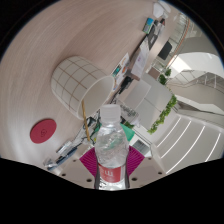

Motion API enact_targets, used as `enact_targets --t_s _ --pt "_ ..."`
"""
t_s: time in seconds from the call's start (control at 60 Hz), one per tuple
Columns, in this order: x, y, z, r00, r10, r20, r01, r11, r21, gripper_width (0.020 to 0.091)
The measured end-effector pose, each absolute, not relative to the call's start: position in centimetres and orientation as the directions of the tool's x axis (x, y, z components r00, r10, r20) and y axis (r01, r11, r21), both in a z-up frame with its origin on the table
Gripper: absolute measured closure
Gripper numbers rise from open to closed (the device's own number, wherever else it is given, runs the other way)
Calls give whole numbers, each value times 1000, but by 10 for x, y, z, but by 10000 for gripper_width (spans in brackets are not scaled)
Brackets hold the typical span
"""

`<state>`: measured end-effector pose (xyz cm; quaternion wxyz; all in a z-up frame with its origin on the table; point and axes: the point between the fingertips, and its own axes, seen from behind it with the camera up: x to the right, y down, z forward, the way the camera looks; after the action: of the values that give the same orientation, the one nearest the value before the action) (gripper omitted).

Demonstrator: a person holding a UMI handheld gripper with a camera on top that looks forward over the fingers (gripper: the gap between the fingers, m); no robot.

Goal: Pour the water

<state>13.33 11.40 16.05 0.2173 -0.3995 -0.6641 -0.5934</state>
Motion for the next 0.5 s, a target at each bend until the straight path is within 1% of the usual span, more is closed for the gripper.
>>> enact_targets --t_s 0.033,0.05,0.167,0.217,0.25,0.267,0.3,0.317,0.35,0.383,0.4,0.417,0.433,0.45,0.467,0.483,0.5 --pt "133 114 161 -600 275 751 776 -27 630 770" --pt "132 109 167 -604 280 747 772 -28 635 769" --pt "133 115 166 -585 290 757 785 -34 619 768" --pt "130 121 173 -547 284 787 815 -32 578 769" --pt "129 124 180 -471 273 839 864 -49 501 769" --pt "130 121 182 -412 245 878 894 -76 441 768" --pt "126 128 202 -316 236 919 935 -91 344 768" --pt "127 130 208 -227 223 948 960 -110 256 769" --pt "127 133 220 -17 202 979 990 -135 45 769" --pt "128 136 232 209 176 962 971 -152 -183 768" --pt "126 116 239 316 71 946 939 -164 -301 768" --pt "130 132 247 392 120 912 914 -159 -372 767" --pt "135 134 248 498 115 859 863 -164 -478 761" --pt "142 118 241 627 55 777 773 -168 -612 753" --pt "141 134 250 676 113 728 736 -162 -658 740" --pt "145 117 240 784 61 618 619 -150 -771 725" --pt "144 116 238 845 78 530 535 -140 -833 720"
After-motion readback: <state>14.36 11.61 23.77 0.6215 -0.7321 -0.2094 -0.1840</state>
